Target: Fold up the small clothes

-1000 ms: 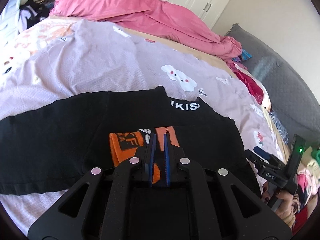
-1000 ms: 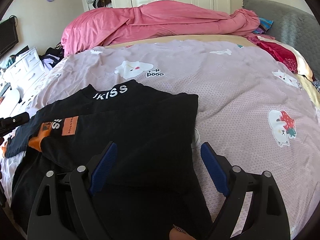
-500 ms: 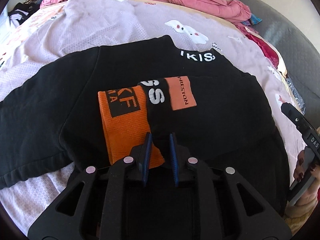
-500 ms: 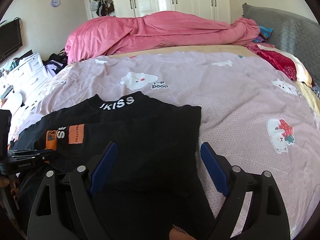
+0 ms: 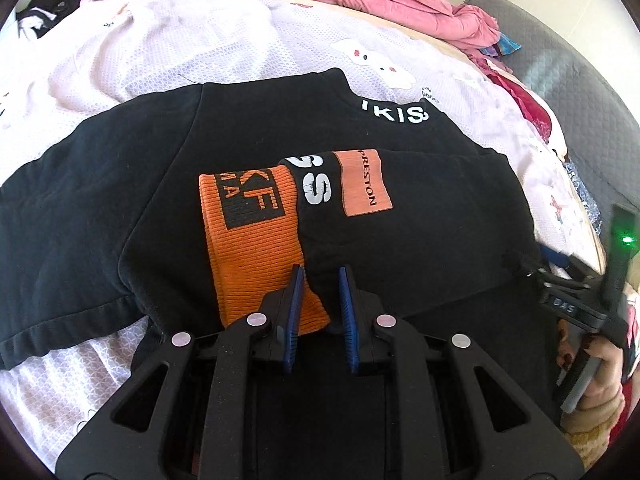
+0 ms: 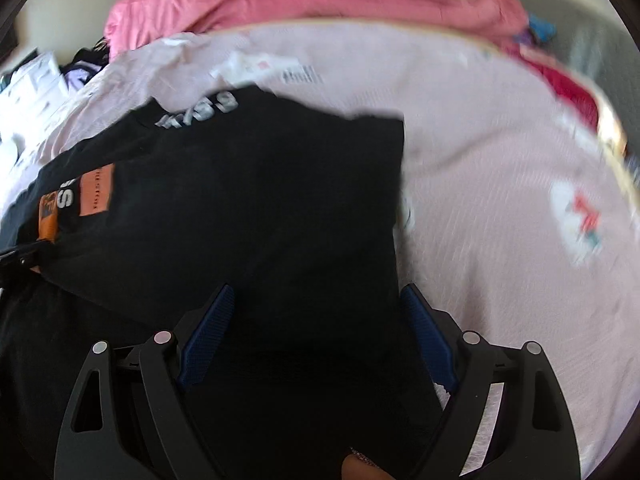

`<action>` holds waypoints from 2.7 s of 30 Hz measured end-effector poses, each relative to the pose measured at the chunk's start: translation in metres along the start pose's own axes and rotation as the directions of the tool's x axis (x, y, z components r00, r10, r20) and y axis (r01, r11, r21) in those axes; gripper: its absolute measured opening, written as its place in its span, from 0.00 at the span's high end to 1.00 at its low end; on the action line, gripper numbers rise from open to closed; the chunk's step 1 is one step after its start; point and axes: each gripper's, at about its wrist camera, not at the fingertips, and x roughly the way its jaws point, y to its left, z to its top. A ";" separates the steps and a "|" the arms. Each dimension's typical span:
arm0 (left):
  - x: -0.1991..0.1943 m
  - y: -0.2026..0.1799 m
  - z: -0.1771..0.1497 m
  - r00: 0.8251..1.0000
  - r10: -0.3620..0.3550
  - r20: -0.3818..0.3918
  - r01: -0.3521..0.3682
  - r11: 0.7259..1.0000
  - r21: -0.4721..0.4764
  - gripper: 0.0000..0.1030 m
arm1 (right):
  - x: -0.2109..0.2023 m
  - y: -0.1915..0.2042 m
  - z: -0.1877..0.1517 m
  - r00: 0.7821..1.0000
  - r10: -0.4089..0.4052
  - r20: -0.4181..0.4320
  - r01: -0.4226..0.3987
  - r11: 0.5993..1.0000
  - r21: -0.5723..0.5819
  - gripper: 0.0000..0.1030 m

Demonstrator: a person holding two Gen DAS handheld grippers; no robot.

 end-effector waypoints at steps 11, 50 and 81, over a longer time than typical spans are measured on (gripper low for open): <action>-0.009 0.003 -0.003 1.000 -0.013 0.009 0.013 1.000 -0.016 0.86 | -0.026 0.009 0.002 0.994 -0.042 0.098 0.045 0.999 -0.027 0.19; -0.092 0.019 -0.028 0.975 0.085 0.205 -0.070 0.995 -0.076 0.14 | -0.057 0.059 0.002 0.971 0.214 0.108 -0.207 0.976 -0.071 0.08; -0.153 0.102 -0.043 0.921 0.282 0.268 -0.196 0.931 -0.306 0.09 | -0.085 0.152 -0.004 0.949 0.270 0.160 -0.232 0.947 -0.220 0.04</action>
